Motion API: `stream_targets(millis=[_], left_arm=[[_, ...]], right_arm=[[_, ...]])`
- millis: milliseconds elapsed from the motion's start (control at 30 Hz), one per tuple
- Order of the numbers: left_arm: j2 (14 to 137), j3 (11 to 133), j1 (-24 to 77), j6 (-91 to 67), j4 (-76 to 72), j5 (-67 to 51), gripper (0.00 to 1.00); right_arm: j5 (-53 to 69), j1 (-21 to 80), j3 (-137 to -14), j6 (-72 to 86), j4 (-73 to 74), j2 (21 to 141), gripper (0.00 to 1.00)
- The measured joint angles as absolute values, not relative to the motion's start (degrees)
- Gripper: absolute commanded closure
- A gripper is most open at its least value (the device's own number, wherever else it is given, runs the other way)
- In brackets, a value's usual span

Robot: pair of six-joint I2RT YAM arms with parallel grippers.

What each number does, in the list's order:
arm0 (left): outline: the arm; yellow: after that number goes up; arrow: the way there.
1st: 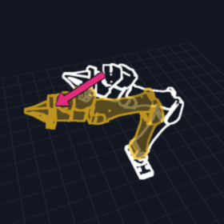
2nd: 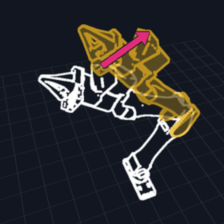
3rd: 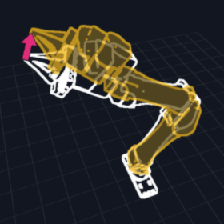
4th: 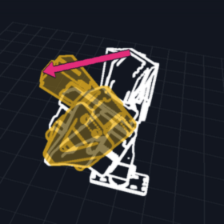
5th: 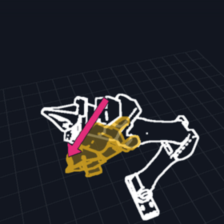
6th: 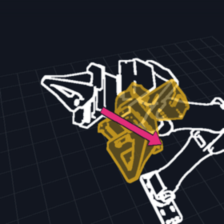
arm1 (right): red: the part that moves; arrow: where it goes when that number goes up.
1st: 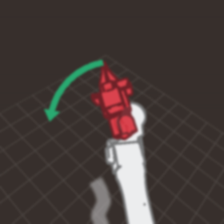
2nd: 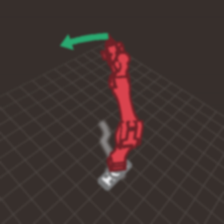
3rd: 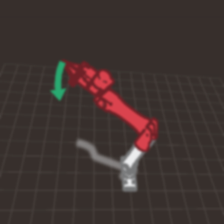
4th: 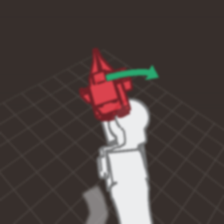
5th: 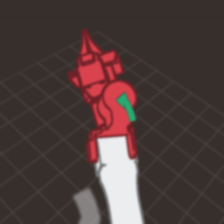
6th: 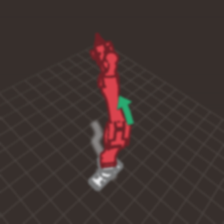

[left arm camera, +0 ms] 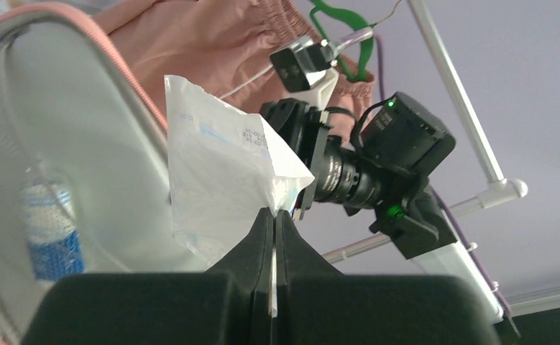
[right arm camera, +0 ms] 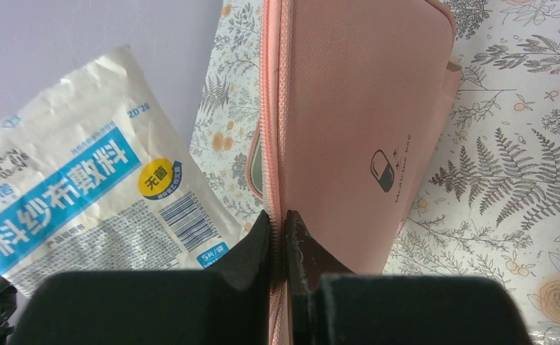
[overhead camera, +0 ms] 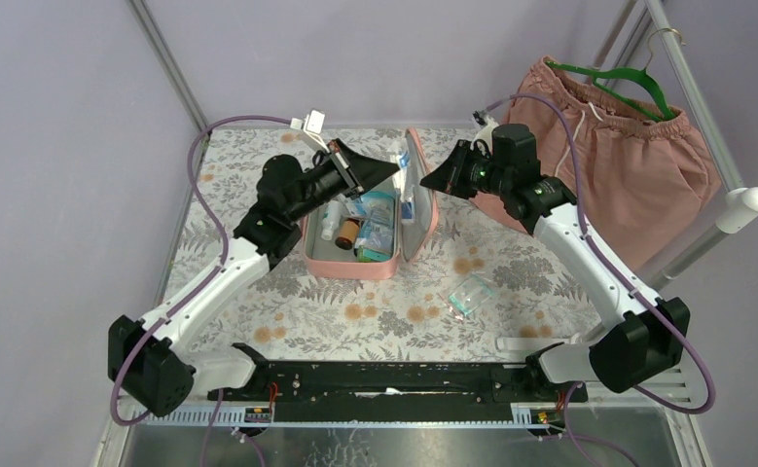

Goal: Organize the medicine kit
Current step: Place the medical item at the medicine box.

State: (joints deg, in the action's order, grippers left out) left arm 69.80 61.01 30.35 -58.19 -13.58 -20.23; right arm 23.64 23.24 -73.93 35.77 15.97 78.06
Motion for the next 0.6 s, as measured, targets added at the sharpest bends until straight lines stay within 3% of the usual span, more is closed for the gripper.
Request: stream_targets(millis=[600], left_arm=[[75.9, 62.2, 31.2, -59.5, -18.2, -16.1, 1.0]], right_arm=[[23.6, 23.2, -73.8, 36.5, 16.3, 77.8, 1.0]])
